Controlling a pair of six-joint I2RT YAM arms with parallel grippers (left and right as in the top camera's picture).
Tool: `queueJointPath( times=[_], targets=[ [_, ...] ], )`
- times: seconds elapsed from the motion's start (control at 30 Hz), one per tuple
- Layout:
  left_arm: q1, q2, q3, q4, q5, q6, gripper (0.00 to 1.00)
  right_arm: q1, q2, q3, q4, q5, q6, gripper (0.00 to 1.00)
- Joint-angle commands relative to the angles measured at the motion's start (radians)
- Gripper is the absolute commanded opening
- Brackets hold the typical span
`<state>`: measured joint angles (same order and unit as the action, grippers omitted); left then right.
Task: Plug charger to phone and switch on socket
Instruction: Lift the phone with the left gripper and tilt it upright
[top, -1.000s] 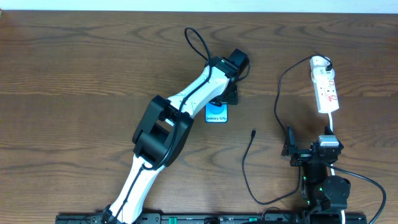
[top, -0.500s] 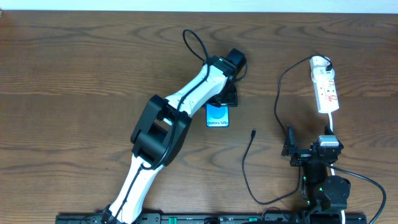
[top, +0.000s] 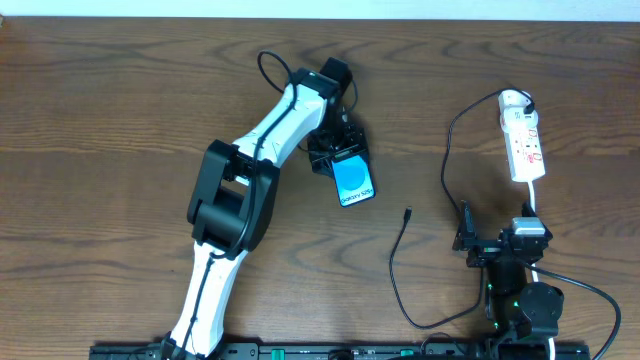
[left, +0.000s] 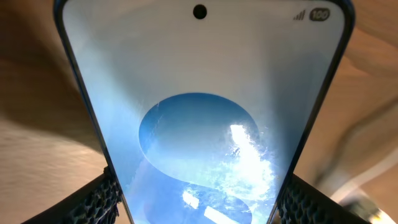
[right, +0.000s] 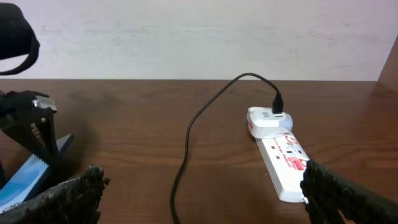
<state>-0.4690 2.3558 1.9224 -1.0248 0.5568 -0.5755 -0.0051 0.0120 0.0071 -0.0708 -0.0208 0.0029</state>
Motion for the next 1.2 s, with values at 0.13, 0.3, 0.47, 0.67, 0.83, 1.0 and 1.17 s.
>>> queueJointPath(
  times=[0.13,0.3,0.47,0.67,0.83,1.0,1.17],
  targets=[
    [0.053,-0.029,-0.006,-0.006,0.449,0.006,0.72,0.007,-0.005,-0.002,-0.005,0.007,-0.011,0.99],
    [0.072,-0.029,-0.006,-0.006,0.669,0.008,0.72,0.006,-0.005,-0.002,-0.005,0.007,-0.011,0.99],
    [0.089,-0.029,-0.006,-0.006,0.819,0.033,0.72,0.007,-0.005,-0.002,-0.005,0.007,-0.011,0.99],
    [0.1,-0.029,-0.006,-0.006,0.938,0.033,0.72,0.007,-0.005,-0.002,-0.005,0.007,-0.011,0.99],
    [0.11,-0.029,-0.006,-0.006,1.016,0.007,0.71,0.006,-0.005,-0.002,-0.005,0.007,-0.011,0.99],
    [0.139,-0.029,-0.006,-0.006,1.016,-0.052,0.71,0.006,-0.005,-0.002,-0.005,0.007,-0.011,0.99],
    [0.18,-0.029,-0.006,-0.007,1.017,-0.115,0.69,0.006,-0.005,-0.002,-0.005,0.007,-0.011,0.99]
  ],
)
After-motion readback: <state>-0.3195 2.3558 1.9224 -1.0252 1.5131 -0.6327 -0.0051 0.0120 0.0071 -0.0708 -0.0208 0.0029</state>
